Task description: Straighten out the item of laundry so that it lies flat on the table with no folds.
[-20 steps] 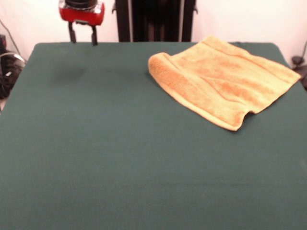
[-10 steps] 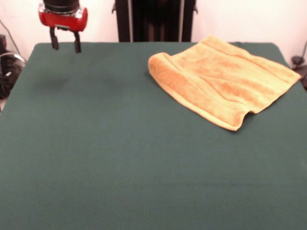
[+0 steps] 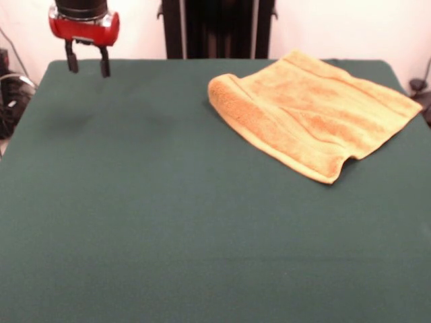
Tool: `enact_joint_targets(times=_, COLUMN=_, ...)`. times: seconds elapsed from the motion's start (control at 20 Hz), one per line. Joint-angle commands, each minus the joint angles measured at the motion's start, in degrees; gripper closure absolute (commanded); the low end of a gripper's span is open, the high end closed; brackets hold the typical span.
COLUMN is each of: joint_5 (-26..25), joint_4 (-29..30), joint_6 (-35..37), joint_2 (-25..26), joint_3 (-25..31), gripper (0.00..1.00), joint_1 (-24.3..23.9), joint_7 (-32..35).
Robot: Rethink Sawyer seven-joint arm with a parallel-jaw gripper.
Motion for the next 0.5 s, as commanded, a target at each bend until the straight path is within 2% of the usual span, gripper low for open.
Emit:
enact_joint_targets(times=0.05, joint_5=4.3, joint_4=3.3, joint_6=4.0, joint_2=1.8, joint_3=5.9, gripper=0.0, joint_1=3.9, joint_7=3.8)
enact_joint_targets(times=0.2, joint_5=6.0, joint_4=5.0, joint_6=3.1, joint_2=2.4, joint_3=5.7, gripper=0.0, joint_1=6.3, joint_7=7.1)
enact_joint_targets(times=0.5, joint_5=8.2, joint_4=4.4, joint_6=1.5, joint_2=4.6, joint_3=3.0, gripper=0.0, joint_1=12.6, joint_7=11.9)
